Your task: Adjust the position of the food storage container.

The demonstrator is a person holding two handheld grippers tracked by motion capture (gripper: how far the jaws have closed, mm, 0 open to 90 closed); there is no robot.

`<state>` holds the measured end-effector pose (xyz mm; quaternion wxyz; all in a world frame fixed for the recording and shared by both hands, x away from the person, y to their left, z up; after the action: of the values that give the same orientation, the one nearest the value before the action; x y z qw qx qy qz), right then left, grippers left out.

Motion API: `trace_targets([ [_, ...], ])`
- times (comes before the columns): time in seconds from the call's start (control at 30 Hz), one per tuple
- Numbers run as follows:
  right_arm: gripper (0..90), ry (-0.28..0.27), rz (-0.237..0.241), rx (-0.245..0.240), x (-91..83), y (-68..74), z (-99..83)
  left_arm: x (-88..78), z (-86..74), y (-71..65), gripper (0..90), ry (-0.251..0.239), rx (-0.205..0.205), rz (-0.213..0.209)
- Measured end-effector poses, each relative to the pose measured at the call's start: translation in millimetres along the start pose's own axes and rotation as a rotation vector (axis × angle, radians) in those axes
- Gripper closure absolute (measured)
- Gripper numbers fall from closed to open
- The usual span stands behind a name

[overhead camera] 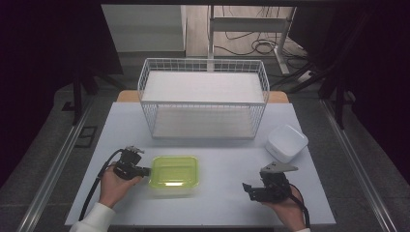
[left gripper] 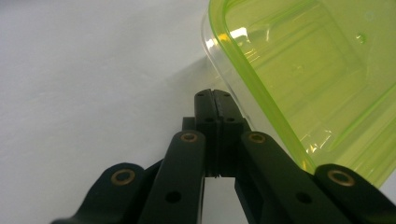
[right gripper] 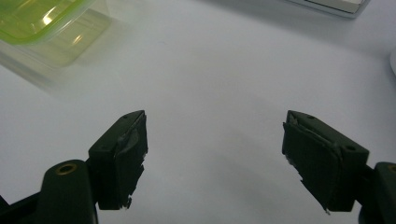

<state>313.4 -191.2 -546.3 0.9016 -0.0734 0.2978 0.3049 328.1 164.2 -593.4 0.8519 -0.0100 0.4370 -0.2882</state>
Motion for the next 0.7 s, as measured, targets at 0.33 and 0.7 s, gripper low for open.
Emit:
trace_targets([
  [0.33, 22.6, -0.002, 0.004, -0.001, 0.0, 1.1, 0.4, 10.0, 7.9, -12.5, 90.0, 0.002, 0.010, -0.017],
  [0.7, 22.6, -0.001, 0.004, -0.002, 0.5, 1.4, 0.4, 19.0, 8.9, -22.5, 90.0, 0.013, 0.023, -0.036],
])
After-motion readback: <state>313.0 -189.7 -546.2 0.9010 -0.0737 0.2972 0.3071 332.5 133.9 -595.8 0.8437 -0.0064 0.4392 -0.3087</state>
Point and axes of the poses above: each handheld gripper's, and its own axes: x roughly forward along the jaws, z roughly out of its top, y roughly to its left, the point moved 10 cm from there along x, roughly forward along the jaws, and after that the axes turned 11 degrees about -y, right-handed, at the moved point
